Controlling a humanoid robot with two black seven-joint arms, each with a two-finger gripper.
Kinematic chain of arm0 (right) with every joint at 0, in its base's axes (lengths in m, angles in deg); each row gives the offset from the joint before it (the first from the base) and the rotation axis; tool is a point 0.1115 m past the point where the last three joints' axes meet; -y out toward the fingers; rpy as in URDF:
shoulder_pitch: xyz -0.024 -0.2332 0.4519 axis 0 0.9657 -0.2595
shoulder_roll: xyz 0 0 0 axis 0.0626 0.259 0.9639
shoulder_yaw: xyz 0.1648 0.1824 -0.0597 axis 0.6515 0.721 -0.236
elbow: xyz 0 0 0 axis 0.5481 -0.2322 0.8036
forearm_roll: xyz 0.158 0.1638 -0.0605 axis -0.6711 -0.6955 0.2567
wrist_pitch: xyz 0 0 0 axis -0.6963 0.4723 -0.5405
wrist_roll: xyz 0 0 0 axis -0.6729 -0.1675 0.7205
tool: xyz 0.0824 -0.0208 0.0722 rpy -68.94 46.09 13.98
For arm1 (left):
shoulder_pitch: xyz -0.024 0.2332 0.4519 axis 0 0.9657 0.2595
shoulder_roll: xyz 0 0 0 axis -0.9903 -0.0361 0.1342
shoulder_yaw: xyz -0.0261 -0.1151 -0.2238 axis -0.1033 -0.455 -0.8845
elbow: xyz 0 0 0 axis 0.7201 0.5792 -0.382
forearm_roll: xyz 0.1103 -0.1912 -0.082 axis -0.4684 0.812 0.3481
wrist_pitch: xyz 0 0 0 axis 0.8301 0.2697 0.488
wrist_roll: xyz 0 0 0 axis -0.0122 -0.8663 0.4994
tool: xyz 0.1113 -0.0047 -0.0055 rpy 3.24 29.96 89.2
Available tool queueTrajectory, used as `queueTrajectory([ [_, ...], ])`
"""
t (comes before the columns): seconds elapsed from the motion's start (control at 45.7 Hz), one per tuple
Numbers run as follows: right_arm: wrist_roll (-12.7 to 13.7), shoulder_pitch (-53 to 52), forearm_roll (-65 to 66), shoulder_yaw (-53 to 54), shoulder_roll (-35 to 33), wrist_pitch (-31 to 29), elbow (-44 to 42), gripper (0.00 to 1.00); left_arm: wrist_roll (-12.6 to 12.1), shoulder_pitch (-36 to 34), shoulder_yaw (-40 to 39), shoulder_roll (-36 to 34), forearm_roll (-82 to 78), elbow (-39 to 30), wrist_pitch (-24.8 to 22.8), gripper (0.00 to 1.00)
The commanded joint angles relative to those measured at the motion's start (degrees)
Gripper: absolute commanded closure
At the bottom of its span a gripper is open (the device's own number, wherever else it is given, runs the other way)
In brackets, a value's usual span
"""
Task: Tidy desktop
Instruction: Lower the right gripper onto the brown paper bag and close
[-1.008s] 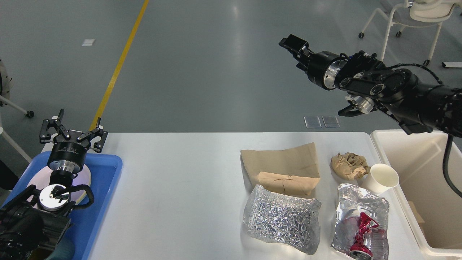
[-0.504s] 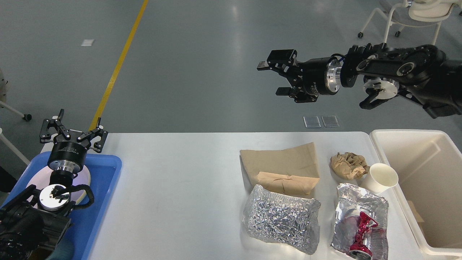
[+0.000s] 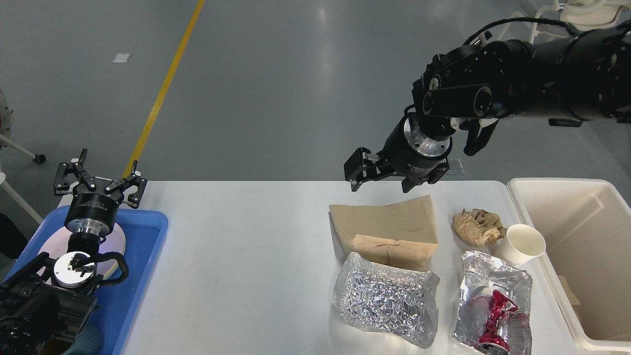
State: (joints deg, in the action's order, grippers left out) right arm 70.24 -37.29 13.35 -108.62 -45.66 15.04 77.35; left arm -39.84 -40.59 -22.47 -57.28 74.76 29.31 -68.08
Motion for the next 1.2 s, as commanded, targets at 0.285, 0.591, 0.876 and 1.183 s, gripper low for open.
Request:
queueTrajectory([
  [0.285, 0.4, -1.5, -9.2, -0.1, -0.8, 1.9, 8.7, 0.00, 0.0, 0.0, 0.0, 0.0, 0.0, 0.0, 0.0, 0.03],
  [0.591, 6.8, 5.7, -26.3, -1.5, -1.4, 9.3, 9.5, 0.00, 0.0, 0.0, 0.0, 0.0, 0.0, 0.0, 0.0, 0.03],
  [0.876, 8.3, 15.2, -39.9, -1.0, -0.8, 25.8, 8.7, 0.00, 0.0, 0.0, 0.0, 0.0, 0.0, 0.0, 0.0, 0.03],
  [1.183, 8.2, 26.7, -53.8, 2.7, -1.1, 39.9, 2.5, 0.00, 0.0, 0.0, 0.0, 0.0, 0.0, 0.0, 0.0, 0.03],
])
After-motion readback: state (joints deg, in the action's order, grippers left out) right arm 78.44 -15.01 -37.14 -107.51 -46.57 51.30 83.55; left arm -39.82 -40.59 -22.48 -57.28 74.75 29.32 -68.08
